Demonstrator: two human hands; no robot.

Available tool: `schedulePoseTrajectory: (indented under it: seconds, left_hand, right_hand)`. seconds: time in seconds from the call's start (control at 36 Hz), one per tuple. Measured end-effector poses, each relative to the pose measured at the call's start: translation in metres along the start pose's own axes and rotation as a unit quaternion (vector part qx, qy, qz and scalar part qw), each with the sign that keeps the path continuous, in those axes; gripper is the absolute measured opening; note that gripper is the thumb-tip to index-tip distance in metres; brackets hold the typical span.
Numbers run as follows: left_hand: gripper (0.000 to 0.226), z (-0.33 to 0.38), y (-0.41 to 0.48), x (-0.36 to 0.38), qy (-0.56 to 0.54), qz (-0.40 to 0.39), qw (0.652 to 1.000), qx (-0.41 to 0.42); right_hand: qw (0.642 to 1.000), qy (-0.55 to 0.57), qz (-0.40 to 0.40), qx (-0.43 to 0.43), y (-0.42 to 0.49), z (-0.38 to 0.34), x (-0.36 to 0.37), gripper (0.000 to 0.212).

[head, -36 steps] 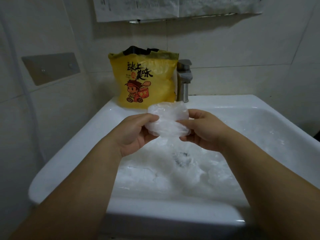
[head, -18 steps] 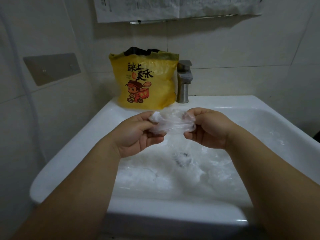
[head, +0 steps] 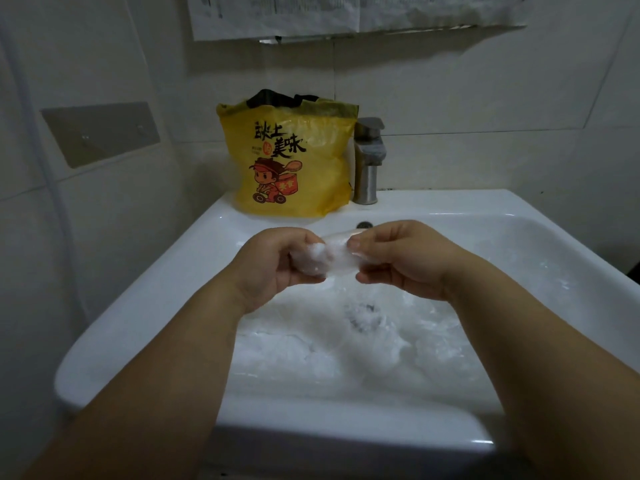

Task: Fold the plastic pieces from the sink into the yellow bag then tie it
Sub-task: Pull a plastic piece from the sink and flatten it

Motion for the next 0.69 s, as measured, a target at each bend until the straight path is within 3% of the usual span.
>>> schedulePoseTrajectory:
  seconds: [0.11, 0.17, 0.25, 0.39, 0.56, 0.69]
  left_hand:
    - [0.035, -0.005, 0.001, -0.009, 0.076, 0.063, 0.995, -0.021]
    - [0.026, -0.002, 0.002, -0.013, 0.158, 0.094, 0.983, 0.009]
    - [0.009, 0.000, -0.001, -0.010, 0.205, 0.084, 0.975, 0.030]
    - [0.026, 0.010, -0.007, -0.005, 0.266, 0.082, 0.957, 0.080]
    - [0.029, 0.020, -0.011, -0.001, 0.282, 0.085, 0.945, 0.142]
    - [0.027, 0.024, -0.009, 0.000, 0.340, 0.102, 0.915, 0.192]
  right_hand:
    - [0.998, -0.048, 0.011, -0.031, 0.001, -0.003, 0.004, 0.016]
    - [0.998, -0.050, 0.014, -0.046, 0.001, -0.004, 0.006, 0.022]
    - [0.993, -0.086, 0.039, -0.075, 0.002, -0.008, 0.002, 0.027]
    - [0.980, -0.147, 0.068, -0.114, 0.001, -0.014, -0.005, 0.042]
    - [0.953, -0.238, 0.106, -0.154, 0.001, -0.020, -0.011, 0.050]
    - [0.930, -0.298, 0.114, -0.182, 0.001, -0.023, -0.012, 0.050]
Point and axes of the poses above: each hand's wrist, its own y-axis towards the middle knuckle, its own x-axis out of the palm, z = x × y, the point moved 8 cm from there along y, towards the middle knuckle
